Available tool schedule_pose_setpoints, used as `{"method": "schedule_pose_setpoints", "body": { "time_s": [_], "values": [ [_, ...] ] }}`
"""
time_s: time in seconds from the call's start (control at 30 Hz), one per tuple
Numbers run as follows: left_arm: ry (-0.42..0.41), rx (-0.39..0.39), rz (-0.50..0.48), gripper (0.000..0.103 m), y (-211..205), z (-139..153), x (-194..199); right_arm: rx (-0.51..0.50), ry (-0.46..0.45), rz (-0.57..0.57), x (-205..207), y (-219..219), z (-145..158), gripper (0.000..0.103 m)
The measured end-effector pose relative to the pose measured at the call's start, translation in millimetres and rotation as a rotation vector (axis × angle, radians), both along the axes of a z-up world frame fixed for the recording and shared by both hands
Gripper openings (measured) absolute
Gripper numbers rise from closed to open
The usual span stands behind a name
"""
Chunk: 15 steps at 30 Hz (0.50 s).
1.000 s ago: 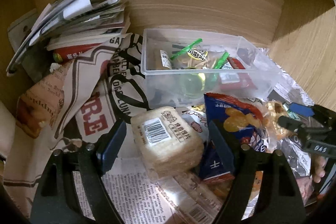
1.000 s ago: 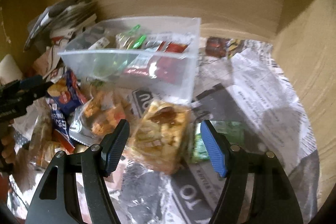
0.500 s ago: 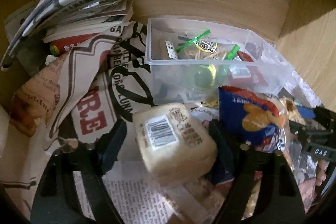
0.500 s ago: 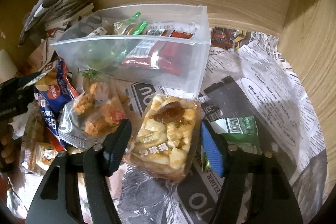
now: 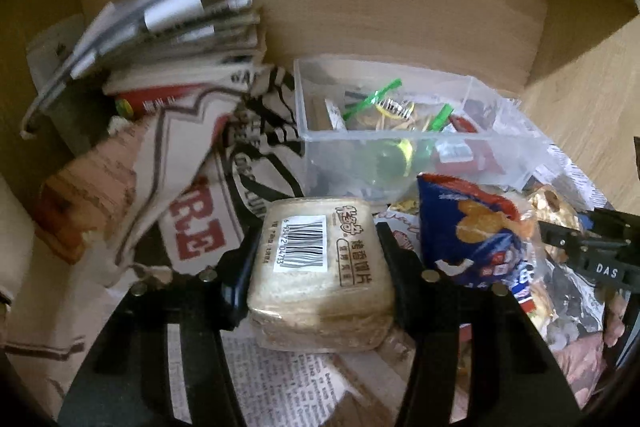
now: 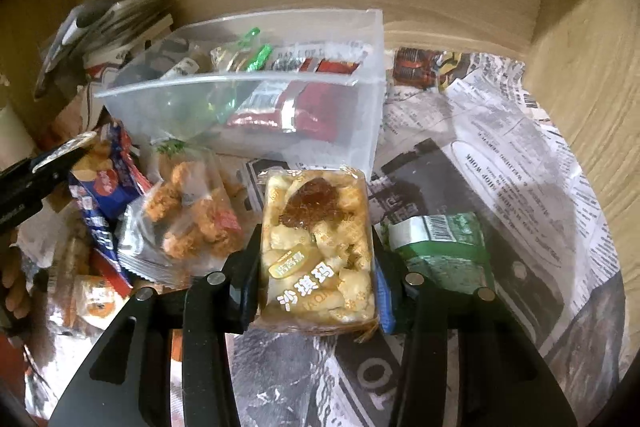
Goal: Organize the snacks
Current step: 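Grasp the square biscuit pack with left tool while right grasps nut-bar pack, then place the square biscuit pack in the box with left while right drops nut bar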
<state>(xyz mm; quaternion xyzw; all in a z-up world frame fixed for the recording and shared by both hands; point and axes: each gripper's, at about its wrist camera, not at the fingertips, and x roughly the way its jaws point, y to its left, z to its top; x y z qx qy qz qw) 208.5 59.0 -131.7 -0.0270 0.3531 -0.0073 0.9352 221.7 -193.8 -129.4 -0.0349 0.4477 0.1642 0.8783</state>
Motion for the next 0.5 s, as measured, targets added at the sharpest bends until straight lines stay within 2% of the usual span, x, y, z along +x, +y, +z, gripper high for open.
{"method": "schedule_pose_setpoints", "body": {
  "time_s": [0.5],
  "values": [
    [-0.155, -0.018, -0.078, 0.054, -20.5, 66.0, -18.9, 0.062, -0.19, 0.0, -16.4, -3.8, 68.6, 0.042]
  ]
}}
